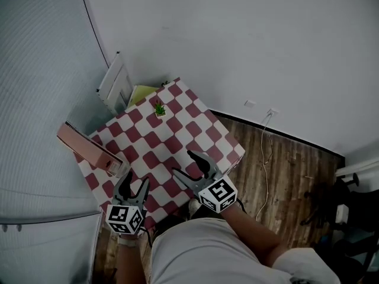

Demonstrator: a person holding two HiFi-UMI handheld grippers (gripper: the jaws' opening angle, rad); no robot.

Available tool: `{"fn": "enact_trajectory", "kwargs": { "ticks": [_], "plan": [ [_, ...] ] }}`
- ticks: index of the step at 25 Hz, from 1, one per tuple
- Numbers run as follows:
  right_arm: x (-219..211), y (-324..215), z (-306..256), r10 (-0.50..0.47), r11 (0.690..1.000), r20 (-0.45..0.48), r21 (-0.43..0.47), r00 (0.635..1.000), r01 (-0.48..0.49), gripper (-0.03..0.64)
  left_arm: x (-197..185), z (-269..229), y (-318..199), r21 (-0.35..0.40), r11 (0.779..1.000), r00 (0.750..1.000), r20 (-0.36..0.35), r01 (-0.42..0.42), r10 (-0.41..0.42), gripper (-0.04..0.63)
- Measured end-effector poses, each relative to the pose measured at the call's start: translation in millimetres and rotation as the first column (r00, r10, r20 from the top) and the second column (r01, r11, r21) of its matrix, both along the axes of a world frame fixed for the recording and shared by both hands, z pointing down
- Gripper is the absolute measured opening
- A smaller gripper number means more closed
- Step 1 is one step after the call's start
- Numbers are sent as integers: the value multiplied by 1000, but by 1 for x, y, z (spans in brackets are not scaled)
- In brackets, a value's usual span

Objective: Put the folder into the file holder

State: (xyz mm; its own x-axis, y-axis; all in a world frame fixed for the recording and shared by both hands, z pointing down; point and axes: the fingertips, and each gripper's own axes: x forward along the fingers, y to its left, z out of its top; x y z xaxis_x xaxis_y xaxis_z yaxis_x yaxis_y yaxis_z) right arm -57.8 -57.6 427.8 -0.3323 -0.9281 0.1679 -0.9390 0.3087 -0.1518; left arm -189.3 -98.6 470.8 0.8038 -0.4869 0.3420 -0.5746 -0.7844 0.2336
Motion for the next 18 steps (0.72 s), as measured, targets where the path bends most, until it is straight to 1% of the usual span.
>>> {"fn": "enact_trajectory", "kwargs": {
  "ticks": [9,18],
  "plan": [
    [3,5,7,18,999,-3,-29,1000,-18,290,0,0,6,-3,1000,1000,5,-1,1,241],
    [-11,2,9,-15,999,-15,-34,1000,15,290,-7,5,7,-2,1000,1000,21,8,-8,241]
  ]
}}
